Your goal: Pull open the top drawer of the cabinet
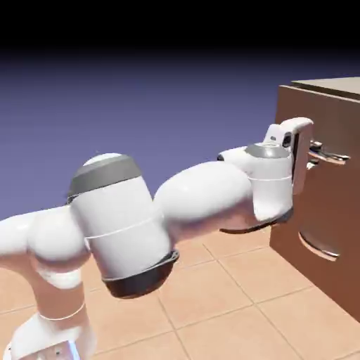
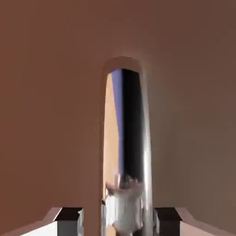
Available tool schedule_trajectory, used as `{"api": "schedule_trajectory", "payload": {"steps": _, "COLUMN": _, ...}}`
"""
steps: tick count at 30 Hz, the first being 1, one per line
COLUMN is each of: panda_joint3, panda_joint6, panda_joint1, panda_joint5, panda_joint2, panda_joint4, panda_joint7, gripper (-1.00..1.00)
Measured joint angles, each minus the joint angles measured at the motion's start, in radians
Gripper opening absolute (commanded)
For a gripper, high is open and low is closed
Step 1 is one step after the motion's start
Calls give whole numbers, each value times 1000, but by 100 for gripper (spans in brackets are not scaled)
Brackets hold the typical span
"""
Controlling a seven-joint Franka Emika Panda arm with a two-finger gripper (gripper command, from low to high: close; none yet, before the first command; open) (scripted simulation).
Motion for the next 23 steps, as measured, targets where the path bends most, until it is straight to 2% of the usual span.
{"api": "schedule_trajectory", "payload": {"steps": 11, "panda_joint3": 230, "panda_joint6": -14, "panda_joint1": -398, "panda_joint5": 16, "panda_joint2": -4, "panda_joint4": -355, "panda_joint7": 75, "gripper": -100}}
{"api": "schedule_trajectory", "payload": {"steps": 19, "panda_joint3": 419, "panda_joint6": 48, "panda_joint1": -683, "panda_joint5": 0, "panda_joint2": -32, "panda_joint4": -520, "panda_joint7": 216, "gripper": -100}}
{"api": "schedule_trajectory", "payload": {"steps": 20, "panda_joint3": 438, "panda_joint6": 56, "panda_joint1": -713, "panda_joint5": 3, "panda_joint2": -23, "panda_joint4": -539, "panda_joint7": 220, "gripper": 100}}
{"api": "schedule_trajectory", "payload": {"steps": 23, "panda_joint3": 457, "panda_joint6": 68, "panda_joint1": -749, "panda_joint5": 11, "panda_joint2": -2, "panda_joint4": -565, "panda_joint7": 212, "gripper": 100}}
